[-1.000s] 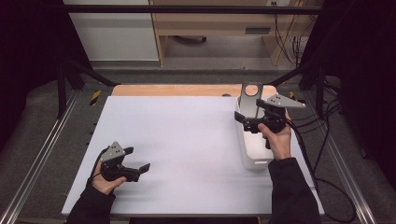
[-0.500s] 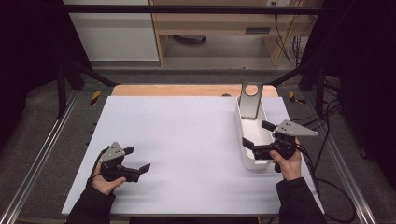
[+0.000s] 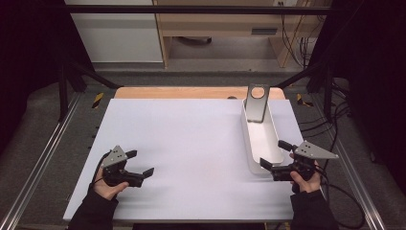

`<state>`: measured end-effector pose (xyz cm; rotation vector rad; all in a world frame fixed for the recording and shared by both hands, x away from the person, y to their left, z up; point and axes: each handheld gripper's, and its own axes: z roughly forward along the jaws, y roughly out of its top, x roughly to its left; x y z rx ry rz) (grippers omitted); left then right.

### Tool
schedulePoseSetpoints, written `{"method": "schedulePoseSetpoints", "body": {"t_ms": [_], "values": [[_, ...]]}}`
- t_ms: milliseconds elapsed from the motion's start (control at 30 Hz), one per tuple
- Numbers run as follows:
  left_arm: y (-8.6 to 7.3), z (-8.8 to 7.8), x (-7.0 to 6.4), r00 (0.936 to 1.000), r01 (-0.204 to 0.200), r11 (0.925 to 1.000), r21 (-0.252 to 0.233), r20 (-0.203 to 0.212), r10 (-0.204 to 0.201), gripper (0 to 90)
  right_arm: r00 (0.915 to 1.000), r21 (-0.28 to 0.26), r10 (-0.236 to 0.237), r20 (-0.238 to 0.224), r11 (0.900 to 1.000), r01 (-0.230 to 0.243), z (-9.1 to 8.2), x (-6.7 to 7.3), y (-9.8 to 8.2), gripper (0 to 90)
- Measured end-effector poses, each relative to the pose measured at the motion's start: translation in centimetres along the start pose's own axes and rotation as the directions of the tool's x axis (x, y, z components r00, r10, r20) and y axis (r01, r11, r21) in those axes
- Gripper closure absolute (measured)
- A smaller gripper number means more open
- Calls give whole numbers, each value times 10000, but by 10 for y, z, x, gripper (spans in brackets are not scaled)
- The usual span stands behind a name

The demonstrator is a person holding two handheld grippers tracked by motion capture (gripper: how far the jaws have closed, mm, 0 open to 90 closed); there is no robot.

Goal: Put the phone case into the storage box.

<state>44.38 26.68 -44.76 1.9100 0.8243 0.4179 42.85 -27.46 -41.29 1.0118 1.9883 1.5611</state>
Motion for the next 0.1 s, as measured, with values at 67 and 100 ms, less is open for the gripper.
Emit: {"method": "schedulePoseSetpoints", "body": {"t_ms": [67,100], "values": [[0,-1,0,10000,-4,10000,-35,22,4,14,10000,-45,49,82,10000,-49,-4,-2,-3,2],[0,-1,0,10000,-10,10000,-34,9,11,14,9999,-68,69,102,10000,-68,-5,-2,-4,2]]}}
